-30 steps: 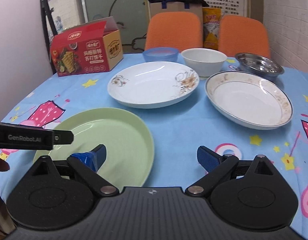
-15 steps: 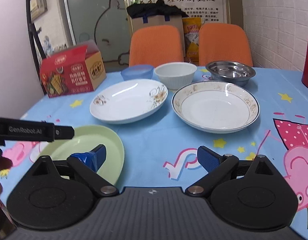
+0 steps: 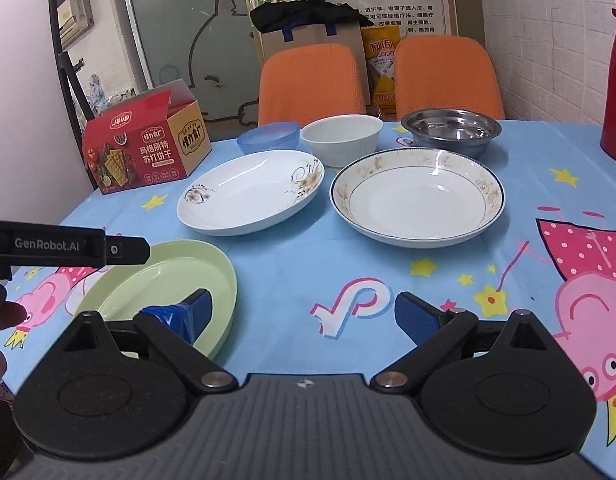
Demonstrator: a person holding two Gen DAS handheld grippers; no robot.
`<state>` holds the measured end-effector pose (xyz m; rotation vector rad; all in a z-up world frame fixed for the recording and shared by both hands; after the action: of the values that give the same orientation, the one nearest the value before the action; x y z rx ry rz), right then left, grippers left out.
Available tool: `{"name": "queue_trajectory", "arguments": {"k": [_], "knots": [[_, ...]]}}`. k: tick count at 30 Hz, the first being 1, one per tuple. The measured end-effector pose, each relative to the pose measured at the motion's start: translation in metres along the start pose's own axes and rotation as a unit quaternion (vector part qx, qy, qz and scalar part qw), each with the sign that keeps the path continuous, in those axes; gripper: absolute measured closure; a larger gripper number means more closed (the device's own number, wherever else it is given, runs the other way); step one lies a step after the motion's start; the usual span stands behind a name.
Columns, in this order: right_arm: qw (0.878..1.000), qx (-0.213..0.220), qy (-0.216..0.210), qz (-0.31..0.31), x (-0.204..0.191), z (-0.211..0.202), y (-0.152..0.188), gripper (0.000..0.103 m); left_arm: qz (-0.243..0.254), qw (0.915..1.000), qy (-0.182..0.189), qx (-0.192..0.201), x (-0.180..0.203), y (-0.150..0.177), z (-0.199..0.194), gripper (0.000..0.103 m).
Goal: Organize plates and bowls
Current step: 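Lift the green plate with the left tool toward the floral plate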
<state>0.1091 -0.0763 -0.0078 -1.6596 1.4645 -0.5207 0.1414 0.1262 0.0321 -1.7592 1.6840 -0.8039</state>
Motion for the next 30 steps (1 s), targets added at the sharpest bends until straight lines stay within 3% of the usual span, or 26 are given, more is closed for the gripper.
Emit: {"name": "queue_trajectory", "arguments": {"k": [16, 20, 30], "knots": [[1.0, 0.001, 0.0, -0.015, 0.001, 0.002, -0.005, 0.017, 0.0, 1.0, 0.002, 0.0, -0.002, -0.008, 0.004, 0.029], [1.0, 0.007, 0.002, -0.023, 0.0, 0.004, -0.013, 0.017, 0.005, 0.9999, -0.009, 0.007, -0.005, -0.018, 0.007, 0.023], [0.999, 0.008, 0.006, -0.043, -0.003, 0.013, -0.021, 0.017, 0.005, 0.9995, -0.032, 0.002, -0.01, -0.028, 0.021, 0.023]]}}
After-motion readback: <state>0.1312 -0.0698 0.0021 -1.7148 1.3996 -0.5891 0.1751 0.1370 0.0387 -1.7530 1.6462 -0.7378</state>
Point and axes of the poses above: each gripper's, at about its wrist camera, not at the fingertips, and z roughly the way its jaws point, x to its right, y to its underside, the point moved 1 cm from there along z, roughly the way its jaws point, and after that the axes turned 4 degrees about z, right-handed, at the moved point
